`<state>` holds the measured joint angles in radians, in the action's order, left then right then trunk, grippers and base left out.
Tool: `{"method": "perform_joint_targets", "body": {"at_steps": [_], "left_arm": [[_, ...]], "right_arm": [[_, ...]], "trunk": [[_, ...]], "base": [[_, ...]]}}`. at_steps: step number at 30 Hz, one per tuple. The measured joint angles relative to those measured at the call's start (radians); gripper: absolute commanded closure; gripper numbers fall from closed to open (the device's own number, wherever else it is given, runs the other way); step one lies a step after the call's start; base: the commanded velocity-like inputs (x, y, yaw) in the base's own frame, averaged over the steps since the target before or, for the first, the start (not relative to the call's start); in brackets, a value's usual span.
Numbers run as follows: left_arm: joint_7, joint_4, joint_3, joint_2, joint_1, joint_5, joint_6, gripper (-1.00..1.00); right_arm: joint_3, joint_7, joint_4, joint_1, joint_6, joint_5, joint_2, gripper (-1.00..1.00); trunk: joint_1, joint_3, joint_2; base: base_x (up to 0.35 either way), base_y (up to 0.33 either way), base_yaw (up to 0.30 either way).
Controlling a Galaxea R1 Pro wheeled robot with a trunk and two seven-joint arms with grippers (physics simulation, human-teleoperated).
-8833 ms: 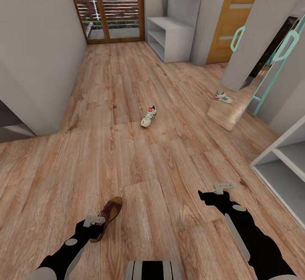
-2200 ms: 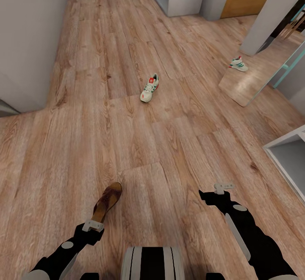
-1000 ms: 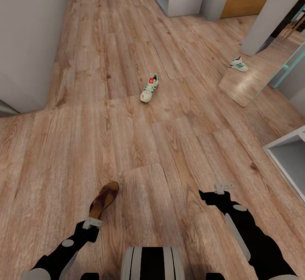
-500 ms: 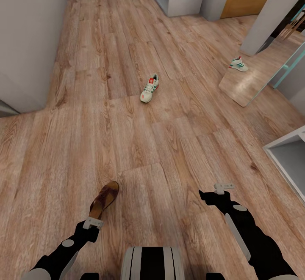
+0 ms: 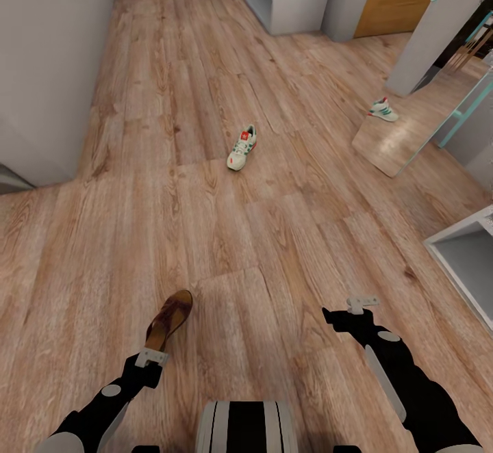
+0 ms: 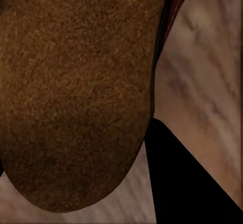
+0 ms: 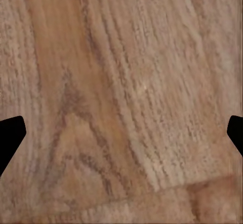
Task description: Pick up the two gym shoes and the two sandals from the corridor floor and place them onto the hallstand (shoe rack) in the corridor, making sure they are on the rack and not on the floor. Arrange them so the two gym shoes are next to each other and the two sandals are next to each other.
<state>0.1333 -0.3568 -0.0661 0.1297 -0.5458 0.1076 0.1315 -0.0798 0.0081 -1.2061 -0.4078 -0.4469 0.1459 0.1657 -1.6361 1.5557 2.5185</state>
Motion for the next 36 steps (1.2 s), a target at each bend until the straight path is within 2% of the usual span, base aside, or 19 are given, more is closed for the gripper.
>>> {"method": "perform_joint_targets", "body": {"at_steps": [20,21,25,26,27,31,36], "left_arm": [[-0.005,0.014,0.003,-0.012,0.002,-0.016,0.0,1.0],[-0.007,0.017,0.012,-0.012,0.005,-0.045,0.002,1.0],[-0.011,0.017,0.013,-0.012,0.029,-0.093,0.027,1.0],[-0.018,0.017,0.017,-0.014,0.077,-0.17,0.127,1.0],[-0.019,0.04,0.013,-0.013,0.093,-0.181,0.139,1.0],[-0.02,0.049,0.013,-0.014,0.102,-0.194,0.153,1.0],[-0.021,0.054,0.012,-0.014,0.124,-0.199,0.175,1.0]], "right_arm": [[-0.001,0.0,0.0,0.002,0.0,-0.002,0.021,-1.0],[-0.004,0.0,0.0,0.002,0.001,-0.003,0.022,-1.0],[-0.004,-0.002,0.002,0.002,0.002,-0.007,0.022,-1.0],[-0.002,-0.046,0.012,0.004,0.013,-0.064,0.021,-1.0],[-0.001,-0.075,0.017,0.007,0.032,-0.087,0.02,-1.0],[-0.001,-0.124,0.038,0.034,0.107,-0.113,0.018,-1.0],[0.0,-0.143,0.099,0.089,0.186,-0.118,0.017,-1.0]], "trunk": [[0.009,-0.077,-0.005],[0.009,-0.081,-0.005],[0.011,-0.097,-0.006],[0.012,-0.102,-0.006],[0.012,-0.107,-0.006],[0.014,-0.128,-0.007],[0.016,-0.155,-0.008]], "base": [[0.0,0.0,0.0],[0.0,0.0,0.0],[0.0,0.0,0.0],[0.0,0.0,0.0],[0.0,0.0,0.0],[0.0,0.0,0.0],[0.0,0.0,0.0]]}}
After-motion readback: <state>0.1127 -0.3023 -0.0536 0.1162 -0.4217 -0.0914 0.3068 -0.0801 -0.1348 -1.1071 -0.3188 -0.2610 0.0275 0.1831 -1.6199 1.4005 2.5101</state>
